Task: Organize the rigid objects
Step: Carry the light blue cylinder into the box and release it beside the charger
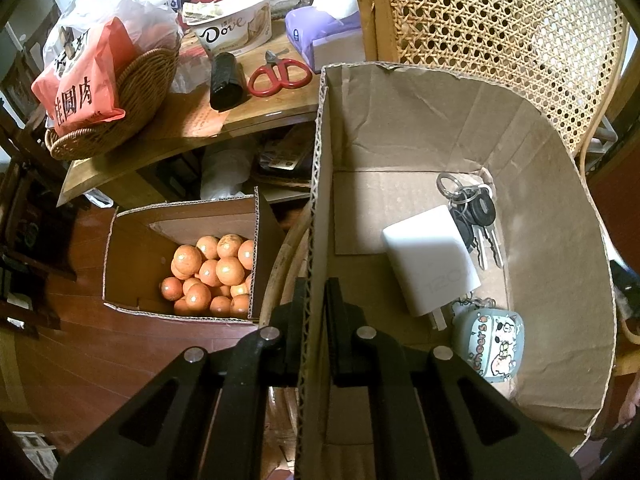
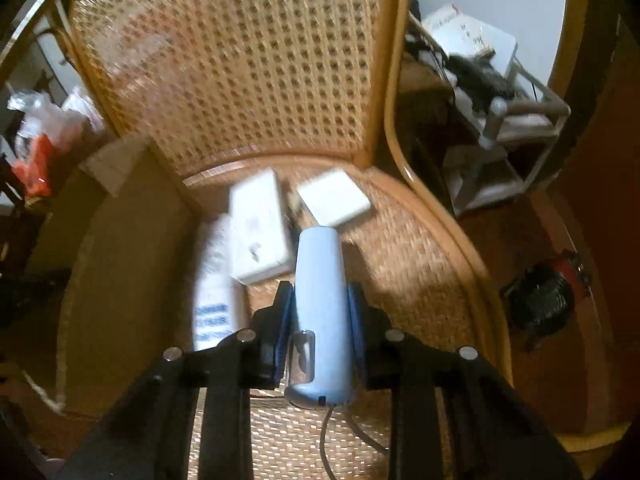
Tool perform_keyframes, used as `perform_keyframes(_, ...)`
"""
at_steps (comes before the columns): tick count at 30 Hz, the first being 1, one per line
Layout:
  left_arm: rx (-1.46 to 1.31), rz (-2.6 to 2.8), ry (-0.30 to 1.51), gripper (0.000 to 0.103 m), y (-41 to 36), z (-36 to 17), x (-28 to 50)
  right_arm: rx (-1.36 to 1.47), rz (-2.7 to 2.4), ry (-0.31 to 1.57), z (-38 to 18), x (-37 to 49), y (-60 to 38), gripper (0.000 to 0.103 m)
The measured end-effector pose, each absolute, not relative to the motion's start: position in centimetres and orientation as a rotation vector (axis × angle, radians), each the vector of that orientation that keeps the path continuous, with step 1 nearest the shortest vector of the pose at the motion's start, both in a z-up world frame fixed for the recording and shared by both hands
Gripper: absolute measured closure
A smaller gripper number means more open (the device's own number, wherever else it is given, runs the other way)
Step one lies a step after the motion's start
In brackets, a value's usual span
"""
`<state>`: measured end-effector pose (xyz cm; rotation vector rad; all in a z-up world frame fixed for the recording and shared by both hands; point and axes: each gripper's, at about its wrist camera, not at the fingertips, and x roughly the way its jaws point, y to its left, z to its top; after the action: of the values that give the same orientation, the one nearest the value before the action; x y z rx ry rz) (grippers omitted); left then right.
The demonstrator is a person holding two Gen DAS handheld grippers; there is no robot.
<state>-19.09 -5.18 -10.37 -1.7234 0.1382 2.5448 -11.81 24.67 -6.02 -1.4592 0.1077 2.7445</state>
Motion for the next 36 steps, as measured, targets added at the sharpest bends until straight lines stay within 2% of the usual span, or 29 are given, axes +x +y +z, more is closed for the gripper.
perform_keyframes(7, -1.722, 2.547, 0.14, 0.096, -5.1, -10.3, -19.1, -1.291, 2.918, 0.105, -1.8, -11.0, 21.9, 0.074)
perform_keyframes(17, -1.717, 2.553, 0.15, 0.096, -4.8, -10.4, -19.2, -1.231, 3.099, 0.146, 1.5, -11.3, 16.0, 0.074)
perform_keyframes(26, -1.719, 2.554, 0.154, 0.096, -4.8, -10.5, -19.2, -1.286, 3.186, 0.167, 1.0, -12.4, 11.9, 0.074)
perform_keyframes(36, -1.716, 2.553, 0.161, 0.096, -4.8, -10.5, -19.2, -1.478, 3.139, 0.152, -3.4, -14.4, 10.1, 0.074)
